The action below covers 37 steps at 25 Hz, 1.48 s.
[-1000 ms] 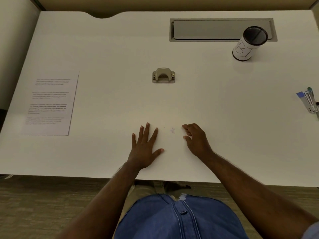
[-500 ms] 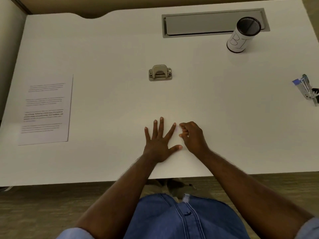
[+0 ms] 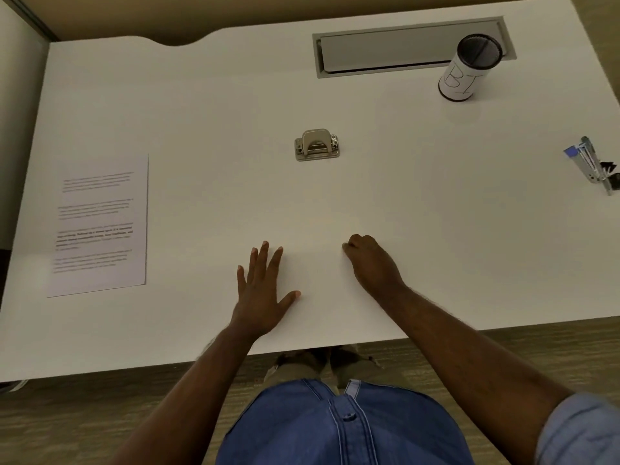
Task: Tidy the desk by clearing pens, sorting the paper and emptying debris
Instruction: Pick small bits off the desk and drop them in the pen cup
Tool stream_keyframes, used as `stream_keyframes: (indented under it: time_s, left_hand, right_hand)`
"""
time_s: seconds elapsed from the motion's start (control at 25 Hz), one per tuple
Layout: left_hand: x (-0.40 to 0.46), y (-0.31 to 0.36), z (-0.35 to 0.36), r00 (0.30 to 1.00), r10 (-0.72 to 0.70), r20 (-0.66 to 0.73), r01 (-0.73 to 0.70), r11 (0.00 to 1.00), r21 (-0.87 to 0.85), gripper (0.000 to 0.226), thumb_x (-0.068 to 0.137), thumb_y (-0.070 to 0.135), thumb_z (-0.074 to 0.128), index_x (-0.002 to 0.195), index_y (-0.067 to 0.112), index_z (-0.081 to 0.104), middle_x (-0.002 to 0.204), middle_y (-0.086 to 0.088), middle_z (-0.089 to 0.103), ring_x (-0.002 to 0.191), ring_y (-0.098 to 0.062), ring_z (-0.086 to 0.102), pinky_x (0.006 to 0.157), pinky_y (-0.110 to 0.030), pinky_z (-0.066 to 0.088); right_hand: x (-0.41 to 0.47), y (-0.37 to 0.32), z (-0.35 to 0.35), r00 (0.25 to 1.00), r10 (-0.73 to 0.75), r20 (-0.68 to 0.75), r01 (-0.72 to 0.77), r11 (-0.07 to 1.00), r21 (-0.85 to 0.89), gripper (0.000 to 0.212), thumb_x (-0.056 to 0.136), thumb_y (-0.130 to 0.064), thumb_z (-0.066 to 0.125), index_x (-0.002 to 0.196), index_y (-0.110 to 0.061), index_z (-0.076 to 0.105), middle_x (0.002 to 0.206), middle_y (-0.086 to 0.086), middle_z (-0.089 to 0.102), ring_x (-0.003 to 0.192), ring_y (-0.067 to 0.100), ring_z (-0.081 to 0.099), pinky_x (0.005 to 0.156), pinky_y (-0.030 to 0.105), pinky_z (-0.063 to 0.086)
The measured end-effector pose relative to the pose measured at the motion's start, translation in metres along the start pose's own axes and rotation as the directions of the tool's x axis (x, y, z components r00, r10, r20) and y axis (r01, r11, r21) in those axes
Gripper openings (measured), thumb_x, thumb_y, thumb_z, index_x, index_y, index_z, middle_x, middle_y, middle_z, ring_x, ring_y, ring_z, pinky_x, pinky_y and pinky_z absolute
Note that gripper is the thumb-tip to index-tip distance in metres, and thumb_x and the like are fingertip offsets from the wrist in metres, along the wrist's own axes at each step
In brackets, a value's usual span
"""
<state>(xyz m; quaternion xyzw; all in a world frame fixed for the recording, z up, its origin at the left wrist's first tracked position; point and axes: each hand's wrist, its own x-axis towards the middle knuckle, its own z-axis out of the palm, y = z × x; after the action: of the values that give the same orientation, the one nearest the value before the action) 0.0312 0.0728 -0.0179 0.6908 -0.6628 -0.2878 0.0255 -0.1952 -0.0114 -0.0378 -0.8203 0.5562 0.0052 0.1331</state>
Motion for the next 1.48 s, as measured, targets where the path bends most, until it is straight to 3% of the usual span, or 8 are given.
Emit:
stream_keyframes:
  time_s: [0.2,0.28,0.36,0.48,0.56,0.76,0.96,1.48]
  left_hand:
    - [-0.007,-0.011,-0.009,1.000,0.026,0.014,-0.026,1.000,-0.016,0.083,0.091,0.050,0.052,0.151,0.025,0.001,0.160,0.002,-0.011,0.143,-0.013,-0.022,0.116,-0.045,-0.009]
    - [-0.005,-0.013,-0.016,0.998,0.066,0.008,-0.065,0.998,-0.019,0.080,0.091,0.048,0.052,0.151,0.026,0.004,0.160,0.004,-0.006,0.144,-0.012,-0.020,0.115,-0.043,-0.010]
    - [-0.002,-0.013,-0.022,0.994,0.110,-0.004,-0.110,0.993,-0.033,0.076,0.092,0.044,0.052,0.151,0.025,0.008,0.161,0.004,0.002,0.144,-0.011,-0.017,0.116,-0.043,-0.009]
    - [0.007,-0.013,-0.027,0.981,0.193,-0.027,-0.194,0.979,-0.056,0.067,0.093,0.036,0.054,0.149,0.024,0.020,0.159,0.003,0.015,0.144,-0.009,-0.012,0.118,-0.042,-0.006]
    - [0.016,-0.010,-0.026,0.969,0.243,-0.034,-0.245,0.967,-0.068,0.061,0.093,0.033,0.055,0.147,0.025,0.027,0.157,0.004,0.023,0.145,-0.008,-0.007,0.117,-0.039,-0.006]
    - [0.033,0.011,-0.021,0.956,0.291,-0.028,-0.292,0.948,-0.124,0.051,0.093,0.030,0.056,0.141,0.023,0.039,0.150,0.005,0.036,0.148,-0.014,0.008,0.118,-0.035,-0.001]
    - [0.054,0.048,-0.010,0.968,0.251,-0.020,-0.249,0.945,-0.214,0.053,0.092,0.031,0.057,0.141,0.021,0.039,0.149,0.005,0.039,0.145,-0.012,0.019,0.118,-0.031,0.021]
    - [0.090,0.082,0.018,0.985,0.027,0.170,-0.034,0.999,0.038,0.136,0.052,0.085,0.060,0.146,0.030,-0.022,0.151,0.009,-0.036,0.140,-0.015,-0.032,0.117,-0.040,-0.011]
  right_hand:
    - [0.009,-0.010,-0.011,0.999,-0.015,-0.044,0.013,0.998,-0.061,0.038,0.032,0.020,0.066,0.048,-0.008,0.045,0.052,0.007,0.050,0.044,0.025,0.050,0.038,0.019,0.021]
    - [0.015,-0.008,-0.008,0.994,-0.048,-0.096,0.053,0.997,0.048,0.031,0.041,0.019,0.066,0.052,-0.006,0.051,0.053,0.010,0.054,0.047,0.029,0.055,0.040,0.024,0.030]
    - [0.018,-0.003,-0.006,0.977,0.164,-0.140,-0.108,0.933,0.342,0.015,0.061,0.011,0.061,0.066,-0.003,0.065,0.067,0.012,0.067,0.064,0.028,0.064,0.057,0.028,0.044]
    - [0.011,0.004,-0.020,0.781,0.610,0.134,-0.412,0.341,0.845,0.015,0.072,0.002,0.064,0.078,-0.009,0.072,0.079,0.008,0.072,0.074,0.017,0.064,0.076,0.028,0.052]
    - [-0.001,0.008,-0.031,0.720,0.608,0.335,-0.348,-0.101,0.932,0.015,0.076,0.006,0.064,0.080,-0.007,0.070,0.078,0.010,0.067,0.073,0.020,0.061,0.078,0.030,0.053]
    - [-0.024,0.017,-0.053,0.739,0.466,0.486,-0.200,-0.538,0.819,0.011,0.083,0.005,0.060,0.088,-0.003,0.066,0.078,0.009,0.068,0.073,0.016,0.064,0.068,0.019,0.057]
    - [-0.021,0.031,-0.065,0.745,0.431,0.509,-0.126,-0.658,0.742,0.012,0.082,0.006,0.060,0.084,-0.002,0.068,0.073,0.008,0.070,0.068,0.014,0.068,0.065,0.019,0.057]
    - [0.064,0.155,-0.163,0.827,0.401,0.395,0.008,-0.710,0.704,0.014,0.086,0.006,0.054,0.084,-0.003,0.064,0.071,0.007,0.068,0.064,0.012,0.066,0.060,0.016,0.054]
